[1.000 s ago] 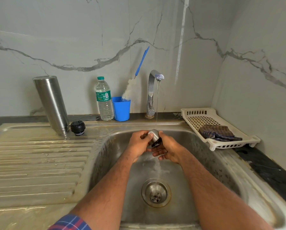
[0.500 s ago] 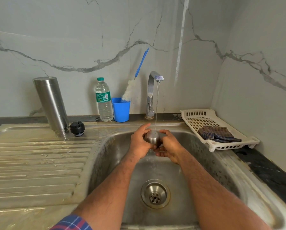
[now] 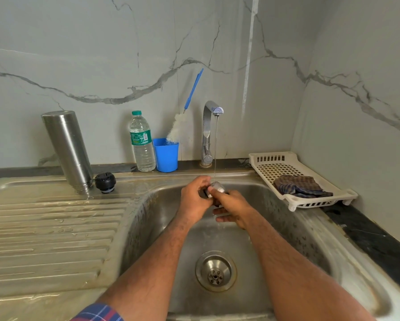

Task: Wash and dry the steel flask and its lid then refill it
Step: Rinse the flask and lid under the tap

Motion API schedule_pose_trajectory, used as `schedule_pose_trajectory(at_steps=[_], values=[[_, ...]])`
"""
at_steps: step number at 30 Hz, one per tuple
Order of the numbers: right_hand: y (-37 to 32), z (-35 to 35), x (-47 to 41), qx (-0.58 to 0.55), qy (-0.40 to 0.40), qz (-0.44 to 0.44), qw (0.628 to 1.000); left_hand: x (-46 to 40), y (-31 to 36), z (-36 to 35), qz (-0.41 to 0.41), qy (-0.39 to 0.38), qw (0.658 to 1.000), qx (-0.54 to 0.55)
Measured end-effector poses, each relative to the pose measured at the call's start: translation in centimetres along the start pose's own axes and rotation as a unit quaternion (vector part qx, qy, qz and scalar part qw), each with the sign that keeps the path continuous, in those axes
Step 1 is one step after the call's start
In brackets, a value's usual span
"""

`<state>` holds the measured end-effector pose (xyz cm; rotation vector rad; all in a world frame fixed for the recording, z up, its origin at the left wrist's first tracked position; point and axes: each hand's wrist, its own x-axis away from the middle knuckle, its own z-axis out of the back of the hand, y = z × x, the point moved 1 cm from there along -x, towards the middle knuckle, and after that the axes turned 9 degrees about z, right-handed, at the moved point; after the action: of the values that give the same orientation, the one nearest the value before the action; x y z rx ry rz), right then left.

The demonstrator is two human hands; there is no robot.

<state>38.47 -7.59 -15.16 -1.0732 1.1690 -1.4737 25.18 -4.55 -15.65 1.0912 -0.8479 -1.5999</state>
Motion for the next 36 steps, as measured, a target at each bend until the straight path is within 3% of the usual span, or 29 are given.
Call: schedule_pose_trajectory(at_steps=[7, 9, 11, 15, 22, 36], values=[[-0.3, 0.4, -0.4, -0.119, 0.041, -0.014, 0.992, 0.0, -0.6, 0.7, 0.046, 0.019, 0.999, -0.017], [-0.4, 0.4, -0.5, -0.071, 0.082, 0.008, 0.994, -0.2, -0.8, 0.9, 0.057, 0.033, 0.997, -0.028], [-0.3, 0.5, -0.7, 0.057, 0.106, 0.04, 0.992, -0.4, -1.1, 1.0, 0.068, 0.036, 0.996, -0.036], [0.2, 0.7, -0.5, 0.264, 0.085, 0.103, 0.955, -0.5, -1.4, 1.2, 0.078, 0.043, 0.995, -0.033], [-0.2, 0.3, -0.5, 0.298, 0.102, 0.141, 0.939, -1.4, 0.6, 1.4, 0.09, 0.07, 0.993, 0.042], [-0.4, 0.6, -1.3, 0.258, 0.134, 0.167, 0.942, -8.1, 4.7, 0.3, 0.082, -0.062, 0.994, -0.044]])
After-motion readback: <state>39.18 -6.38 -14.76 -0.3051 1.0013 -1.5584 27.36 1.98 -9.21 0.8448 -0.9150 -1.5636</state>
